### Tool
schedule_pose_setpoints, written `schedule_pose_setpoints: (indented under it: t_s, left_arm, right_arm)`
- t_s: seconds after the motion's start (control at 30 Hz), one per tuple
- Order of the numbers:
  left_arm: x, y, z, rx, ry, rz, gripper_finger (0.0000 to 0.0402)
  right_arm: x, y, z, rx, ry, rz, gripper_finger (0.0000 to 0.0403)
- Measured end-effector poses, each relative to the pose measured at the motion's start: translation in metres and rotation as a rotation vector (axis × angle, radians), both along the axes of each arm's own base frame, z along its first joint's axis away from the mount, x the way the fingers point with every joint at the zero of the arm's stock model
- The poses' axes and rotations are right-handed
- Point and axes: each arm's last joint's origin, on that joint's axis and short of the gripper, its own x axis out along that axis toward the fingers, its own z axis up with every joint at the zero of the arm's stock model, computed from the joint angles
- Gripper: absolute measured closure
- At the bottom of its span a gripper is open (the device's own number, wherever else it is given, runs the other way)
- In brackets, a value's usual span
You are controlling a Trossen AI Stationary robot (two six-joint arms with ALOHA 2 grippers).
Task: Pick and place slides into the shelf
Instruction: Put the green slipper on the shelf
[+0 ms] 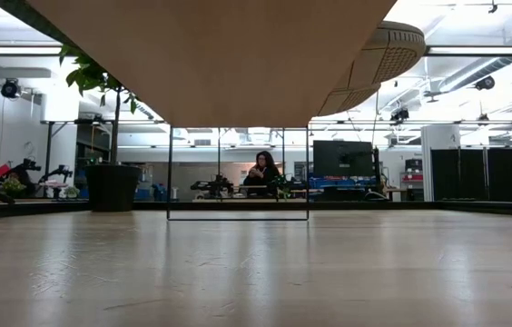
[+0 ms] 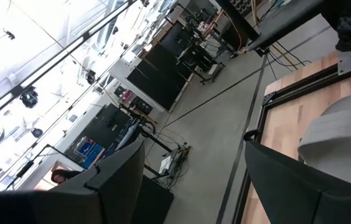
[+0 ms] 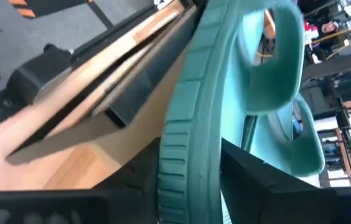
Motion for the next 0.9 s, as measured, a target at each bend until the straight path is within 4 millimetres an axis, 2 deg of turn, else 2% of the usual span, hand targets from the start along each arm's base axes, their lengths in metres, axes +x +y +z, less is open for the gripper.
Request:
schedule_pose_setpoints:
  t_s: [0.17, 0.6, 0.9]
  left_arm:
    - [0.0, 0.0, 0.0, 0.0, 0.0, -0.001, 0.0139]
    - [0.0, 0.0, 0.0, 0.0, 0.0, -0.002, 0.0139]
    - [0.0, 0.0, 0.0, 0.0, 0.0, -0.003, 0.0139]
  right_arm:
    - [-0.001, -0.002, -0.001, -0.003, 0.019, -0.021, 0.026]
    - [-0.007, -0.009, 0.019, 0.109, 0.112, -0.178, 0.0252]
    - [-0.008, -0.005, 0.024, 0.229, 0.179, -0.159, 0.0241]
